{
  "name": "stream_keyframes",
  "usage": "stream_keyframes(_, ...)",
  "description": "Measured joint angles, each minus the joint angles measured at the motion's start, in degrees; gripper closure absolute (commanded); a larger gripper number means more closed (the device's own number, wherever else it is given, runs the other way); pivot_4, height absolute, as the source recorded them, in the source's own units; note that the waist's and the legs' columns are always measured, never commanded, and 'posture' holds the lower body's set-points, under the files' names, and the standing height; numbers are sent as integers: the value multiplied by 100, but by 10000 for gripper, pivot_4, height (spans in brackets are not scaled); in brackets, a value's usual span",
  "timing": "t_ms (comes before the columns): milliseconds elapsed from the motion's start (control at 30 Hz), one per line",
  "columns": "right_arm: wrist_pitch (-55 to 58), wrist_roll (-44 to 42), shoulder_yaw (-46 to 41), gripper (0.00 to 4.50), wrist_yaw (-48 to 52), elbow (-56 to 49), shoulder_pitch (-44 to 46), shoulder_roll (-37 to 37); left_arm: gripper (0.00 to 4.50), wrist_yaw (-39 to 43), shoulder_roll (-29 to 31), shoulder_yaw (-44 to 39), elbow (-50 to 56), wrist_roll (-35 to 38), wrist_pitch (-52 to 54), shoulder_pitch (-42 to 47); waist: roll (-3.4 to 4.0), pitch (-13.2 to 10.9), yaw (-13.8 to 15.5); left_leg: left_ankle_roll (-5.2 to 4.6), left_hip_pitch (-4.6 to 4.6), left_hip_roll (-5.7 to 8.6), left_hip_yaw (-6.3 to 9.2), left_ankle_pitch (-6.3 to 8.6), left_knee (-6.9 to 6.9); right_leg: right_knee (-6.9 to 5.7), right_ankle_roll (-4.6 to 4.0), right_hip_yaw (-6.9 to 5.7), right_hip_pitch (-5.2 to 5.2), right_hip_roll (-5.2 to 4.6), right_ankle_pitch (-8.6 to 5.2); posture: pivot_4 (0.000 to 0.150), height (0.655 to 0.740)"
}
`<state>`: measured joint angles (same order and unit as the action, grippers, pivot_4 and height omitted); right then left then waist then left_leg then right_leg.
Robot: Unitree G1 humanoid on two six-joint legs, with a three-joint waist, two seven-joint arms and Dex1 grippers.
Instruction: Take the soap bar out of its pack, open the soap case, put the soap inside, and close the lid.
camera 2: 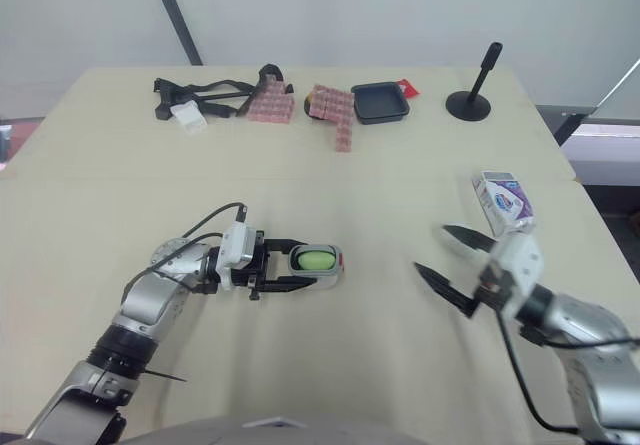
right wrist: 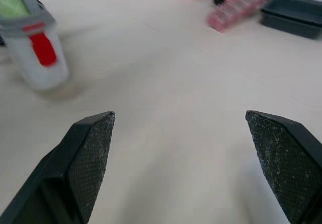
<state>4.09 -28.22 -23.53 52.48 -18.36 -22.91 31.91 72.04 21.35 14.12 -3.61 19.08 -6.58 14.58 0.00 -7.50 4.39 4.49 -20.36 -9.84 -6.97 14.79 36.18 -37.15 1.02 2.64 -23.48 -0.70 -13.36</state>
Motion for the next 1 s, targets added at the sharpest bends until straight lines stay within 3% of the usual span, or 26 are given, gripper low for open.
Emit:
stream_keyframes(467, -373, -19, -835, 193, -264, 678, -828, -407, 25898, -24, 1, 6, -4, -19, -24, 6, 2, 1, -147, -28, 6, 3, 0, 11, -7, 1, -1, -2, 0, -7, -1, 1500, 7400)
stream_keyframes(767, -333, -12, -838, 193, -205, 871, -704, -163, 25898, 34, -33, 33, 12, 61, 104, 20, 5, 3, -145, -32, 6, 6, 1, 10, -8, 0, -1, -4, 1, -10, -1, 1500, 7400)
stream_keyframes(1000, 501, -46, -817, 193, -209, 757, -553, 400, 25898, 65, -35, 56, -15, 10, 76, 40, 6, 4, -145, -32, 8, 9, 2, 8, -8, 1, 0, -4, 5, -11, -1, 1500, 7400)
